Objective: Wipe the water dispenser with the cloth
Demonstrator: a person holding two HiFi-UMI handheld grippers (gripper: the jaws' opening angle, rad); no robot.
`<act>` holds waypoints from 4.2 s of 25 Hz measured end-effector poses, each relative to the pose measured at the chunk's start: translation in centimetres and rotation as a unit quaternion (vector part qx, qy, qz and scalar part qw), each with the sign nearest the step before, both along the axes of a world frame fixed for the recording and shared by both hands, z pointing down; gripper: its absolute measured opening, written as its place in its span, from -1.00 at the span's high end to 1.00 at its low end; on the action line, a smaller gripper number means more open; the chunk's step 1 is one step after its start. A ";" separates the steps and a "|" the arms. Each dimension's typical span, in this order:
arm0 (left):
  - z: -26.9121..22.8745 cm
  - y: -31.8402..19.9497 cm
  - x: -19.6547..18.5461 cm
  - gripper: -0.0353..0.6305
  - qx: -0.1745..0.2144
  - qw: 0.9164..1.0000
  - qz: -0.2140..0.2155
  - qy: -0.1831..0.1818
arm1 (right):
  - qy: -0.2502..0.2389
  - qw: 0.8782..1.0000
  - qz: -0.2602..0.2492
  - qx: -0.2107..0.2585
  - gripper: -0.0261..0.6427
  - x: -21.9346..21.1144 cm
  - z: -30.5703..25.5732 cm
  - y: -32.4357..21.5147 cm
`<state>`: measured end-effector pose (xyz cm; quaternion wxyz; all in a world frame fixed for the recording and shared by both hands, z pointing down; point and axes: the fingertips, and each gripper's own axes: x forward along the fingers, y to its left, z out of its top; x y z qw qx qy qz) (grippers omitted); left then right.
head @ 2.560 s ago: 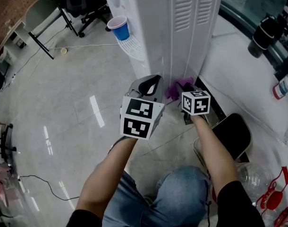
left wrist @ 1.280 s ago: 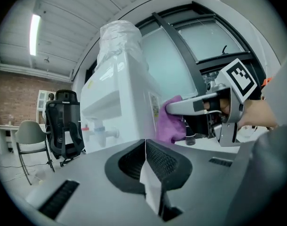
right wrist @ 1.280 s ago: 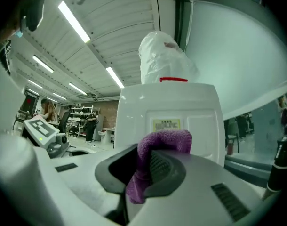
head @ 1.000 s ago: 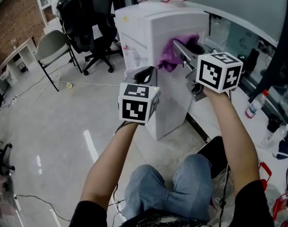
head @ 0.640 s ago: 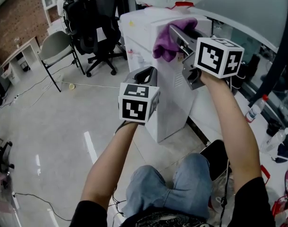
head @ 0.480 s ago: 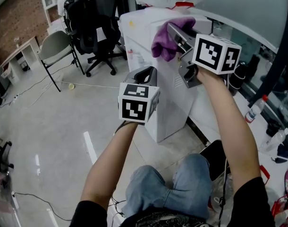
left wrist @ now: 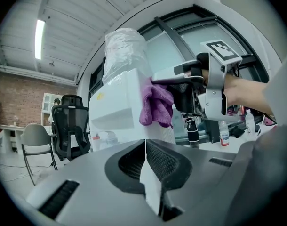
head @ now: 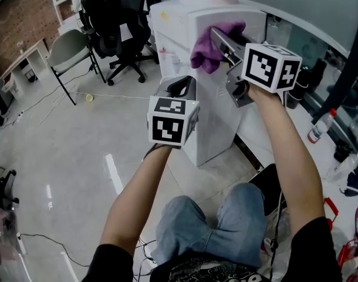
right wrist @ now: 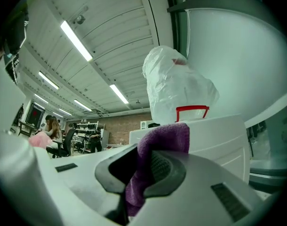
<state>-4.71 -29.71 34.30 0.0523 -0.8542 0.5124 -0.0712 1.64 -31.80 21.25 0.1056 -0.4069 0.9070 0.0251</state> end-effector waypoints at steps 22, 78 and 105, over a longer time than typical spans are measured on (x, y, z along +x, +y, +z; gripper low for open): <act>9.6 0.7 -0.4 0.81 -0.063 0.998 -0.008 -0.006 | 0.031 0.996 -0.009 -0.083 0.80 0.4 15.8 -0.5; 23.1 0.5 -0.3 0.81 -0.189 0.981 -0.022 -0.031 | 0.055 0.931 0.006 -0.361 0.80 0.9 48.2 1.2; -24.8 1.0 -0.1 0.81 -0.193 0.978 -0.072 -0.012 | 0.118 0.966 -0.013 -0.229 0.80 2.8 -11.0 1.4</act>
